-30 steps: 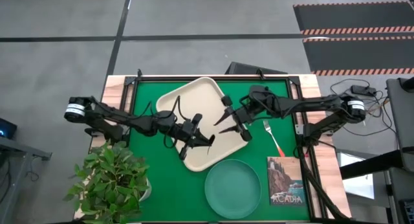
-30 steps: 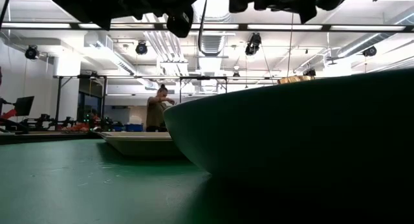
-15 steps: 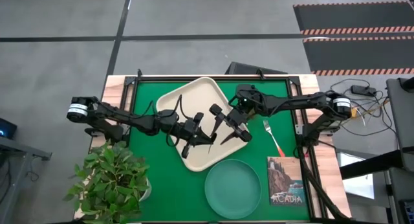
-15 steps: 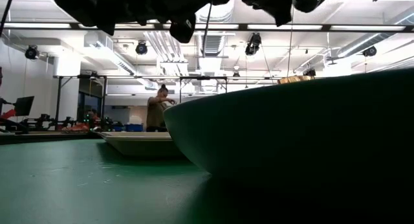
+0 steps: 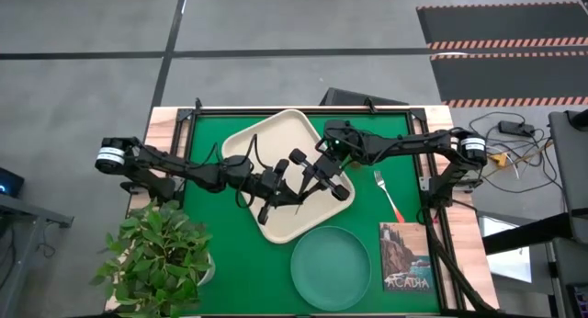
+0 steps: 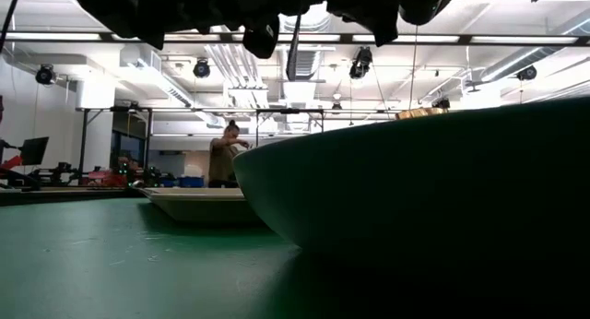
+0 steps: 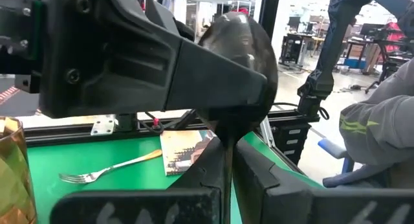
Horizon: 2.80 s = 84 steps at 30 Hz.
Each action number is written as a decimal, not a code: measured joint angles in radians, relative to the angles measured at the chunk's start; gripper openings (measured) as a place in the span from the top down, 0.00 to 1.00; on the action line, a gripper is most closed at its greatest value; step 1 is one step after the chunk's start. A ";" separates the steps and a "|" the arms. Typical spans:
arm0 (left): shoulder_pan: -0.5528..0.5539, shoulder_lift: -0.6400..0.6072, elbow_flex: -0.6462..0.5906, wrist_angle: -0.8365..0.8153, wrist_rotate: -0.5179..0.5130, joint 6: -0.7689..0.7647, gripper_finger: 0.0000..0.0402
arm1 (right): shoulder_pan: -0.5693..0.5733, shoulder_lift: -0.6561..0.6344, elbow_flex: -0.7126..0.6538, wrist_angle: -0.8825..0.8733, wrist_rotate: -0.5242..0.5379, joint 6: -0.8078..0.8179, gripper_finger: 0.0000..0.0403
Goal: Pick and place plate/cup/fork/spoon on tray
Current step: Put the black spoon on the top left of the white tray
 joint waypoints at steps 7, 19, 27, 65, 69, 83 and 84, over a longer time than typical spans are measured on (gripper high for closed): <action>0.001 0.000 0.001 0.006 -0.024 0.000 0.93 | -0.002 -0.026 -0.005 -0.040 -0.012 0.006 0.98; 0.021 -0.055 -0.003 -0.087 -0.137 0.010 0.71 | -0.017 -0.144 -0.005 -0.311 0.217 -0.106 0.98; 0.021 -0.138 -0.003 -0.237 -0.506 0.102 0.66 | -0.028 -0.306 -0.078 -0.418 0.733 -0.123 0.98; 0.094 0.267 0.168 0.290 -0.913 0.488 0.73 | -0.025 -0.241 -0.464 0.574 1.406 0.290 0.98; 0.106 0.267 0.172 0.287 -0.869 0.446 0.79 | -0.025 -0.241 -0.464 0.575 1.414 0.300 0.98; 0.139 0.267 0.173 0.232 -0.840 0.416 0.86 | -0.025 -0.241 -0.464 0.579 1.413 0.307 0.98; 0.139 0.267 0.173 0.232 -0.840 0.417 0.89 | -0.025 -0.242 -0.464 0.579 1.412 0.307 0.98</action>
